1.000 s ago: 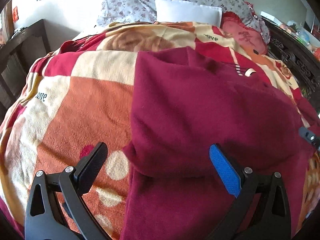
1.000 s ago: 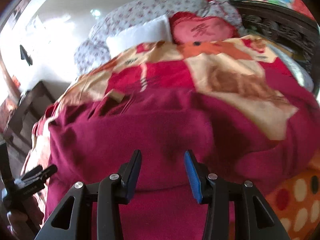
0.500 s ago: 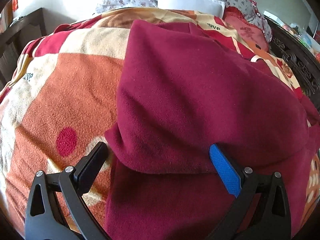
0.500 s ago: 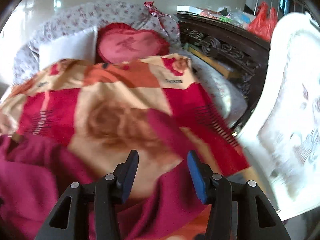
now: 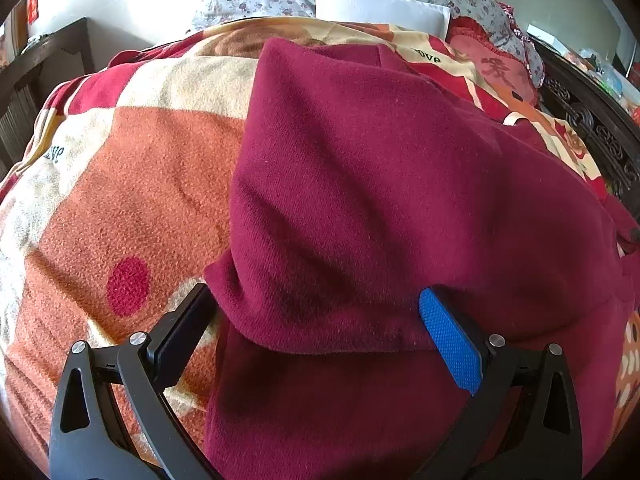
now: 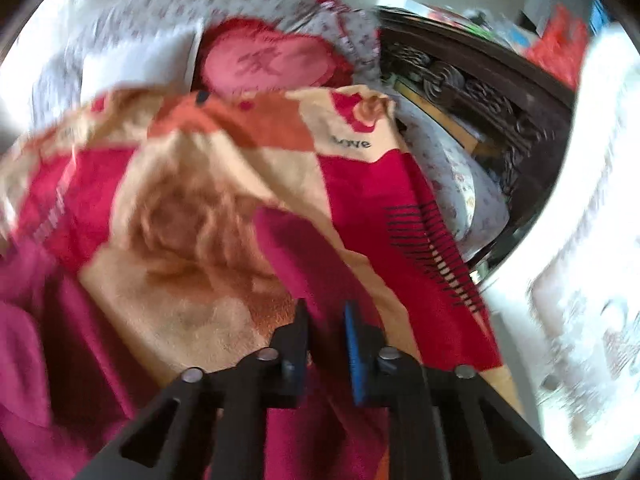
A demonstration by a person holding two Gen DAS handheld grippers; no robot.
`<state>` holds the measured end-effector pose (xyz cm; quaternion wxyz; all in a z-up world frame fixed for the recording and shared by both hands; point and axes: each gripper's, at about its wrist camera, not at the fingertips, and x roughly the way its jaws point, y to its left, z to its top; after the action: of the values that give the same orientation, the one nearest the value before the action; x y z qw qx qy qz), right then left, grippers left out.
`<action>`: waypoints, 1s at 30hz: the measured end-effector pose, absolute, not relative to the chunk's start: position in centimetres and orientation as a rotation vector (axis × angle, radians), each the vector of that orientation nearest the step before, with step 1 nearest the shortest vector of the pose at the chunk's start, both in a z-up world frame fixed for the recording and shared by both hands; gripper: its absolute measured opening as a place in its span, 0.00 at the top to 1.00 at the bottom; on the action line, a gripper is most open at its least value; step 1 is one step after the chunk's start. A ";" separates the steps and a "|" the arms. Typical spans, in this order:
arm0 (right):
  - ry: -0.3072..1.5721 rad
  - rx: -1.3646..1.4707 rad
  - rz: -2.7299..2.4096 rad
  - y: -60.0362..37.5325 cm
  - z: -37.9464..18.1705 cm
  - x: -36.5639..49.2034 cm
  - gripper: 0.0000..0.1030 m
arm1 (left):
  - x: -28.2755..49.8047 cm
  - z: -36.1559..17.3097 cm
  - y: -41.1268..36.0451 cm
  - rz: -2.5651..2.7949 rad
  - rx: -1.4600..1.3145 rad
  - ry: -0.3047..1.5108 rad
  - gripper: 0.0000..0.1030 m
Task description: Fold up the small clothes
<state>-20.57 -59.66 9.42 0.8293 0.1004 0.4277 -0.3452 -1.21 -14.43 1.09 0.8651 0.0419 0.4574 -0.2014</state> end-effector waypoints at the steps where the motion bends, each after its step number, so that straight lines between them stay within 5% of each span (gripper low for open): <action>1: 0.873 0.244 -0.720 -59.8 10.0 -21.1 0.92 | -1.2 1.1 -14.4 -0.422 0.087 0.958 0.00; 10: 0.623 0.318 -0.581 -57.3 18.4 -25.0 0.98 | -1.2 1.2 -14.4 -0.420 0.089 0.954 0.00; 15: 0.710 0.252 -0.580 -56.1 18.7 -23.3 0.94 | -1.2 1.2 -14.4 -0.421 0.088 0.954 0.00; 17: 0.792 0.283 -0.603 -56.8 16.7 -22.3 0.45 | -1.1 1.2 -14.4 -0.425 0.081 0.956 0.00; 19: 0.798 0.291 -0.615 -57.4 15.1 -22.1 0.33 | -1.1 1.2 -14.3 -0.427 0.078 0.956 0.00; 28: 0.993 0.156 -0.719 -61.1 9.1 -20.1 0.33 | -1.3 1.1 -14.4 -0.420 0.087 0.949 0.00; 30: 1.012 0.159 -0.711 -61.9 8.4 -20.0 0.43 | -1.3 1.0 -14.5 -0.419 0.090 0.948 0.00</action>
<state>-19.97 -61.87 8.40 0.8117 0.0746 0.4740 -0.3330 -1.27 -14.51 1.02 0.8679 0.0428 0.4527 -0.2000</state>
